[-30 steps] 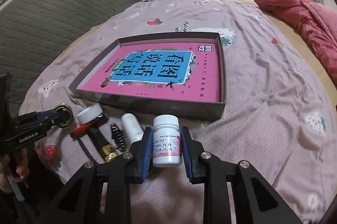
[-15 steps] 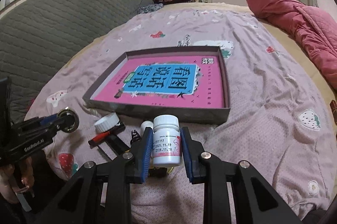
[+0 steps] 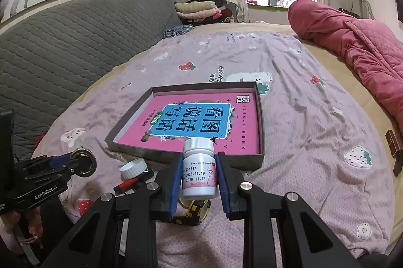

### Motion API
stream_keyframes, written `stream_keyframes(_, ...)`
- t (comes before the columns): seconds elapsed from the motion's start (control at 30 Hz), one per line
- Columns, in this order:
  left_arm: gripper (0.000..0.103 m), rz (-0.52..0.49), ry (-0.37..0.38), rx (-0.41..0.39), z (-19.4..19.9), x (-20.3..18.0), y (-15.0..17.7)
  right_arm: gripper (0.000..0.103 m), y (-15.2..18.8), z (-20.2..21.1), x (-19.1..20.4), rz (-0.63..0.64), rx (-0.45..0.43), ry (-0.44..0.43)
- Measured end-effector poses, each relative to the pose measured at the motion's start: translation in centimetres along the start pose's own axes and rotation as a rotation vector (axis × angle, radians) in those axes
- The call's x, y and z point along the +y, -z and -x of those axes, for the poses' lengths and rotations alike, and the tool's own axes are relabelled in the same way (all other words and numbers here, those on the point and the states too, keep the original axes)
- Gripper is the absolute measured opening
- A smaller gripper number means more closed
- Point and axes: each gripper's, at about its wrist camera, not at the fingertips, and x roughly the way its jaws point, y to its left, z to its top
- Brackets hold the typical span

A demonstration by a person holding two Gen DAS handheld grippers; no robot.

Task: Organize rigid objects
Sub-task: 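Lift the pill bottle and gold cylinder and carry both over the tray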

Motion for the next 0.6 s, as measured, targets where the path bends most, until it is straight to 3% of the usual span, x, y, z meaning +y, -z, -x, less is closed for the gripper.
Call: stream_keyframes(0.6,0.029,0.012,-0.029,-0.029,-1.3,-0.5,-3.2,0.027,-1.4,-0.2,0.0,0.016,-0.075,0.018)
